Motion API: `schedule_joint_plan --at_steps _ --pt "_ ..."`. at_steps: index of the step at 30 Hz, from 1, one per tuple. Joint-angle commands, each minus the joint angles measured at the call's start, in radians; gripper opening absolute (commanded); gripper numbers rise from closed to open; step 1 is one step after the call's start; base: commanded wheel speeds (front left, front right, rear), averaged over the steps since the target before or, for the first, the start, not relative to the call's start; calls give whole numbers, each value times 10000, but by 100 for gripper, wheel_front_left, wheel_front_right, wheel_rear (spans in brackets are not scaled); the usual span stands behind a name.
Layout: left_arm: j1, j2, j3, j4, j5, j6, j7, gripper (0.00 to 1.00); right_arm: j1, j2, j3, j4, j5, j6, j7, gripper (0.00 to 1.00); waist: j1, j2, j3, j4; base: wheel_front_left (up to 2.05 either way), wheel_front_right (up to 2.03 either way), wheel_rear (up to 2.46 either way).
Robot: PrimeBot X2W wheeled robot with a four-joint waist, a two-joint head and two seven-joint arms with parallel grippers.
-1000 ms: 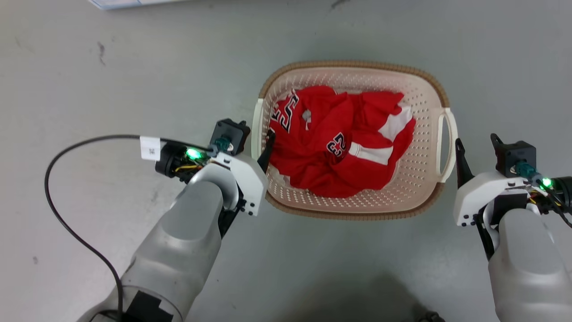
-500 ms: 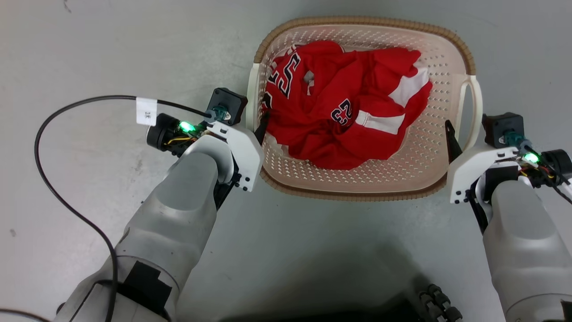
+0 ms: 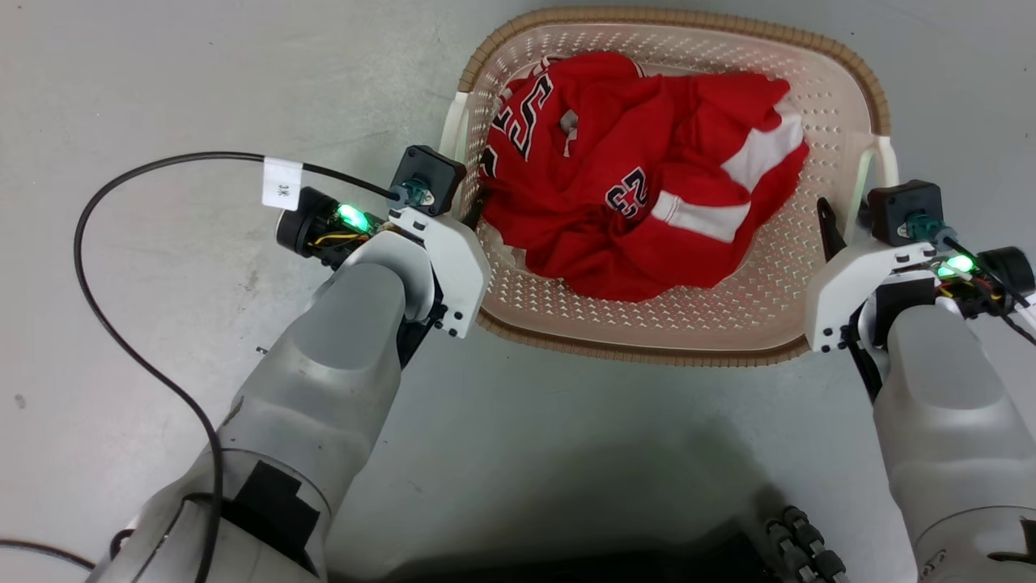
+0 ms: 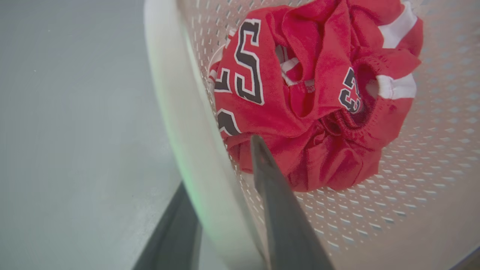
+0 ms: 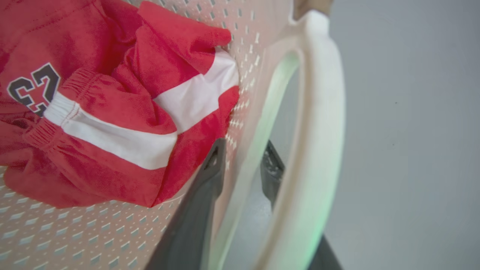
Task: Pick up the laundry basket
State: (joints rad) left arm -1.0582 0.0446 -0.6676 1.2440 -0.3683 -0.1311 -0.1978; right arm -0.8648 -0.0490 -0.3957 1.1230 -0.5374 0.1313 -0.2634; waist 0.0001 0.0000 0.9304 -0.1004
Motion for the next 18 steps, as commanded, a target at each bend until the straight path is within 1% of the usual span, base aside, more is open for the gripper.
schedule_joint_plan --at_steps 1,3,9,15,17,18 --pt "-98 126 -47 98 -51 39 16 0 -131 -57 -43 45 -40 -16 -19 0 -1 0 -24 11 0 0 0" --pt "-92 185 -90 106 -85 14 5 0 -140 -91 -62 49 -85 -15 -21 0 -1 0 -46 16 0 0 0" --pt "90 96 -340 114 -343 -2 75 0 36 -114 -194 249 -301 -18 -21 0 -1 0 -388 64 0 0 0" --pt "392 100 -585 86 -735 -6 304 0 289 -108 -303 674 -652 -18 -21 0 -1 0 -1067 149 0 0 0" --pt "621 101 -687 62 -1009 -7 467 0 376 -116 -331 890 -816 -16 39 0 -1 0 -1510 222 0 0 0" --pt "621 101 -687 62 -1009 -7 467 0 376 -116 -331 890 -816 -16 39 0 -1 0 -1510 222 0 0 0"
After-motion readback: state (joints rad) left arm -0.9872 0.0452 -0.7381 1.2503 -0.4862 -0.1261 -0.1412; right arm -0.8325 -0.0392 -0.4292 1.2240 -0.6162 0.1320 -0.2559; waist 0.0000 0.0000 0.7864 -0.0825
